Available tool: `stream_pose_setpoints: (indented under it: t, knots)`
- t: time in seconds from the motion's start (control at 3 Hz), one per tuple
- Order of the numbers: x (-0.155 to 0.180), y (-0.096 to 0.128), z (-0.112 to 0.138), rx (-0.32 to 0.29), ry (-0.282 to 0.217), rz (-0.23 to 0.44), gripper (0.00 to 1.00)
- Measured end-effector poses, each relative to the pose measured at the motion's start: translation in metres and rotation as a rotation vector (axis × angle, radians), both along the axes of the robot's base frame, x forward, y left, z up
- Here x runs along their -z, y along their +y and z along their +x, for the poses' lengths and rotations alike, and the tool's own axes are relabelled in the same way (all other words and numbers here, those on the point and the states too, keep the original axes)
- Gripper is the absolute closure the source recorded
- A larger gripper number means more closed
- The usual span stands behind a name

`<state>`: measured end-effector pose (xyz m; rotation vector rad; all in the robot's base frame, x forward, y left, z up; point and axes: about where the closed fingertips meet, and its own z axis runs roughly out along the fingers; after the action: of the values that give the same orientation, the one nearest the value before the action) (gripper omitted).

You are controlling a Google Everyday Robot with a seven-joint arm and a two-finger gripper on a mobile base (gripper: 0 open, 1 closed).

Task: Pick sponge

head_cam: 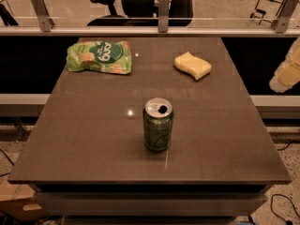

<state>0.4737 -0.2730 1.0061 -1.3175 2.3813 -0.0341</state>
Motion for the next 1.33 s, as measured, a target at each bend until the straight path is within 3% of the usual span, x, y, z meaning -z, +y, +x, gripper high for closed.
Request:
stream_pose_setpoints:
  t: [0.33, 0.67, 1.0, 1.33]
  knots:
    - [-0.01, 0.013, 0.022, 0.034, 0.003, -0.035, 0.0]
    - [-0.018, 0.023, 0.045, 0.106, 0.006, -0.013, 0.0]
    - [-0.02, 0.029, 0.069, 0.222, 0.018, 0.042, 0.0]
    - [-0.017, 0.033, 0.087, 0.341, 0.044, 0.052, 0.0]
